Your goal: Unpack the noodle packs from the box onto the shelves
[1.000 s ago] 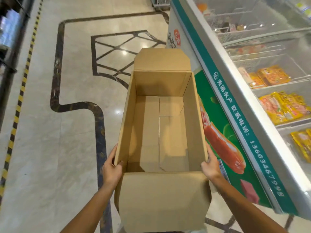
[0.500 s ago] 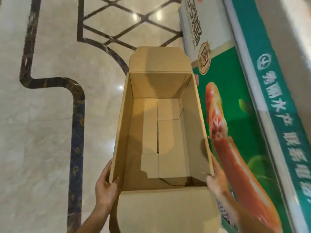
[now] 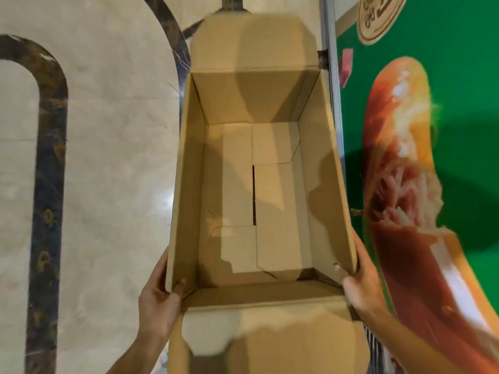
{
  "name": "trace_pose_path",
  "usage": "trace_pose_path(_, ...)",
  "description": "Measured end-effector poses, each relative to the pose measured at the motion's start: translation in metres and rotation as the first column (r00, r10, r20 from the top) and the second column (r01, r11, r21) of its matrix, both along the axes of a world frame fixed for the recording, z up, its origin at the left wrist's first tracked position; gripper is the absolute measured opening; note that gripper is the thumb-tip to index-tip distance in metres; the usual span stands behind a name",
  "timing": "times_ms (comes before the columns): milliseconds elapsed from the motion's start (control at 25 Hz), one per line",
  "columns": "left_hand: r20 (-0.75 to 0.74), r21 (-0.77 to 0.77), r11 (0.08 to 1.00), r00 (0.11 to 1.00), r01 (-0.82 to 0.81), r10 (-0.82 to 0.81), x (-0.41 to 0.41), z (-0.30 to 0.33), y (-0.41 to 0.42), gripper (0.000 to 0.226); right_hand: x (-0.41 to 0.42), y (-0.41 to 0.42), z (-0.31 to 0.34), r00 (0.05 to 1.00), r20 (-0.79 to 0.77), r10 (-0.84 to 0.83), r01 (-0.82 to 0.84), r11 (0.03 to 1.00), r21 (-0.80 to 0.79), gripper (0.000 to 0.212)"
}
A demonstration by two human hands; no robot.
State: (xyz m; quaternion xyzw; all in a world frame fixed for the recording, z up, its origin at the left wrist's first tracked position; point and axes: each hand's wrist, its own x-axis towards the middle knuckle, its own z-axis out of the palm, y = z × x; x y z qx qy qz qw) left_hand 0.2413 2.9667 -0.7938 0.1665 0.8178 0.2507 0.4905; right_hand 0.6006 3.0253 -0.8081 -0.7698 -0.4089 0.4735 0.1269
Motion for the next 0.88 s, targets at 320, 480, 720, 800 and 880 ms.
trace_pose_path(320, 0.071, -0.022, 0.983, 0.981, 0.180, -0.178, 0.017, -0.067, -0.007, 0.090, 0.018, -0.006, -0.076, 0.976, 0.198, 0.089, -0.078, 0.995, -0.061, 0.106)
trace_pose_path(480, 0.070, -0.043, 0.918, 0.917, 0.395, -0.392, -0.001, -0.093, -0.022, 0.098, 0.017, -0.005, -0.093, 0.965, 0.215, 0.152, -0.098, 0.966, -0.241, 0.110)
trace_pose_path(720, -0.111, -0.022, 0.858, 0.852, 0.513, -0.512, -0.038, -0.072, -0.023, 0.081, 0.017, -0.008, -0.065, 0.997, 0.030, 0.075, -0.065, 0.966, -0.250, 0.098)
trace_pose_path(800, -0.152, -0.026, 0.795, 0.784, 0.606, -0.602, -0.046, -0.042, -0.014, 0.074, 0.009, -0.004, -0.032, 0.990, 0.045, 0.131, -0.118, 0.967, -0.227, 0.088)
trace_pose_path(880, -0.228, -0.022, 0.718, 0.696, 0.695, -0.681, -0.052, 0.003, -0.005, 0.073, -0.003, 0.005, 0.019, 0.967, 0.110, 0.229, -0.207, 0.961, -0.181, 0.084)
